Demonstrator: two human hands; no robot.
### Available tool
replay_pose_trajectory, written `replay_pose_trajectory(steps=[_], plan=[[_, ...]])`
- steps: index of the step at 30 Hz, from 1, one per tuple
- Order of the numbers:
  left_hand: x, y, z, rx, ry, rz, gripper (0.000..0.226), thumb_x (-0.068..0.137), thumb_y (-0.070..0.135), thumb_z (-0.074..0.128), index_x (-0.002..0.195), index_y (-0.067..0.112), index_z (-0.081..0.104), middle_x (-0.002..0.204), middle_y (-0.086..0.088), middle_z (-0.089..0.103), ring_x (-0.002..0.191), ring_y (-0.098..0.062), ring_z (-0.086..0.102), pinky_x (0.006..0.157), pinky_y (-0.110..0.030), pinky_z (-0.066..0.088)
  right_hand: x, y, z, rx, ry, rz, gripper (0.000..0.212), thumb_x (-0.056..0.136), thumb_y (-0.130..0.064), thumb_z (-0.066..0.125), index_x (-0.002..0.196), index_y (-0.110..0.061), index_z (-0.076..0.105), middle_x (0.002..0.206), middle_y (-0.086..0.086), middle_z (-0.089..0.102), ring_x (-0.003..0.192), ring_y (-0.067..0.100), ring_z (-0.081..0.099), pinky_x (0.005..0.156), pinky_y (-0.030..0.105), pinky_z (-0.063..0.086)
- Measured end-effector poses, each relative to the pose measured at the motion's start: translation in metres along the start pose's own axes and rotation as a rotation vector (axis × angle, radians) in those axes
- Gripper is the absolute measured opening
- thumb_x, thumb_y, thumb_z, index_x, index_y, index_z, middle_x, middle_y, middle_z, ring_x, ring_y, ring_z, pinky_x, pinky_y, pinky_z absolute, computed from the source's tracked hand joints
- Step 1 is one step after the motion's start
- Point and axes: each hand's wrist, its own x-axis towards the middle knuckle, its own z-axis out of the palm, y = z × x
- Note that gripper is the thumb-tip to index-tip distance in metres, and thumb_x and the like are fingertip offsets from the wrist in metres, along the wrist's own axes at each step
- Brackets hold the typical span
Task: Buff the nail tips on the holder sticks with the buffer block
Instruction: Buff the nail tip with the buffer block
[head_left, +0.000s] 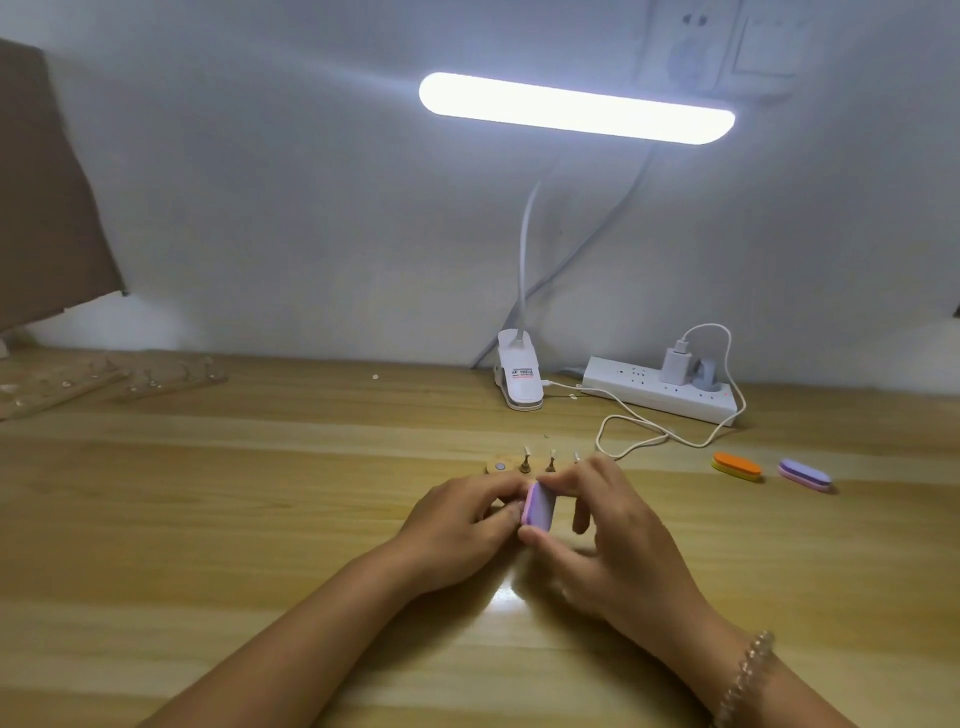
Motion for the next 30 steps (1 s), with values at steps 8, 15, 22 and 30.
replay_pose_trajectory(steps=[8,15,22,30], plan=[[0.003,0.002,0.000,-0.156,0.036,0.016,0.014,0.098,0.017,0.059,0.096,0.026,0.070,0.092,0.014,0.070,0.069,-0.001,0.052,0.066,-0.024,0.038,0.001,0.000,-0.003,0.062,0.060,0.078,0.035,0.075,-0.052,0.069,0.098,-0.027,0.060,0.094,-0.016,0.055,0.074,0.008,0.053,0.060,0.022,0.044],[0.001,0.003,-0.001,-0.088,-0.003,-0.015,0.018,0.099,0.021,0.055,0.100,0.031,0.069,0.096,0.012,0.068,0.077,-0.007,0.053,0.074,-0.033,0.043,0.002,0.004,-0.002,0.025,0.041,0.069,0.034,0.076,-0.054,0.068,0.096,-0.027,0.062,0.094,-0.017,0.054,0.072,0.005,0.052,0.060,0.024,0.043],[0.000,0.006,-0.003,-0.087,0.009,-0.022,0.016,0.100,0.020,0.054,0.101,0.028,0.069,0.091,0.015,0.066,0.074,-0.006,0.053,0.077,-0.036,0.045,0.004,0.001,-0.005,0.013,0.027,0.070,0.031,0.078,-0.043,0.076,0.097,-0.024,0.061,0.096,-0.015,0.054,0.074,-0.003,0.049,0.063,0.023,0.043],[0.001,0.009,-0.005,-0.210,0.065,-0.046,0.020,0.102,0.018,0.048,0.101,0.017,0.069,0.098,0.003,0.071,0.096,-0.019,0.065,0.090,-0.050,0.050,0.002,-0.004,-0.008,0.053,0.086,0.038,0.023,0.077,-0.034,0.078,0.088,-0.024,0.060,0.088,-0.016,0.059,0.069,0.007,0.054,0.056,0.021,0.039]])
